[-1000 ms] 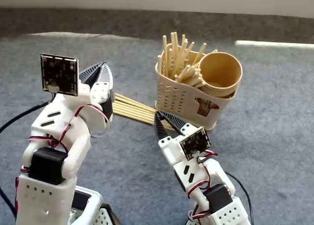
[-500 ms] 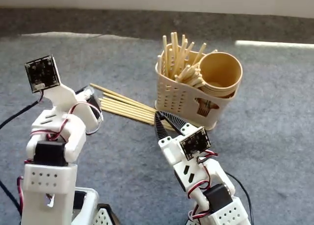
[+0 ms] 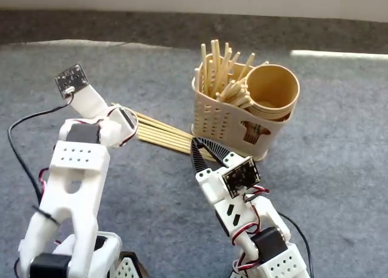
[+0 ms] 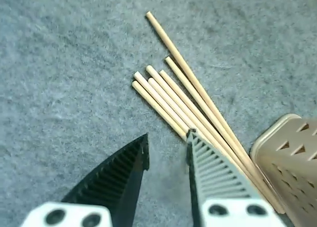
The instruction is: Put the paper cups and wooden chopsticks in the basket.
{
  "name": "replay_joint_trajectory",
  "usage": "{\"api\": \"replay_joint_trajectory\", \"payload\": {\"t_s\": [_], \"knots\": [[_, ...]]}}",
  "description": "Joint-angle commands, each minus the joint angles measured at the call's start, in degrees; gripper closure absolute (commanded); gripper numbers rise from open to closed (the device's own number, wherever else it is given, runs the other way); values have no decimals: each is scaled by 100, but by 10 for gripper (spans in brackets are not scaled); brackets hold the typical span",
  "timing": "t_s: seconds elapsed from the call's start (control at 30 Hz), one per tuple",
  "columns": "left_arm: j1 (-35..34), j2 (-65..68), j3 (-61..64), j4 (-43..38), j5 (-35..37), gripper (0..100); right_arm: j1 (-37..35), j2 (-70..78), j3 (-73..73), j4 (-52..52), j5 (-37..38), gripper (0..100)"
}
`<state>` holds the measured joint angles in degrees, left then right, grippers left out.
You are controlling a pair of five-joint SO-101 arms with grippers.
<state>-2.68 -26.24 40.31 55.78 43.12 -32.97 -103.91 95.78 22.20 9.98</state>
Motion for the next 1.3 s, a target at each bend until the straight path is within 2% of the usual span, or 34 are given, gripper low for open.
{"api": "replay_joint_trajectory", "payload": {"t_s": [0.0,0.13,0.7,1.27], "knots": [[-22,382,-382,-18,264,874,-48,40,892,22,62,993],[-13,945,-620,-18,448,910,-48,31,892,22,62,993],[-48,3741,-2308,0,527,912,-40,31,892,13,70,993],[-48,4822,-3037,18,527,912,-40,31,892,13,70,992]]}}
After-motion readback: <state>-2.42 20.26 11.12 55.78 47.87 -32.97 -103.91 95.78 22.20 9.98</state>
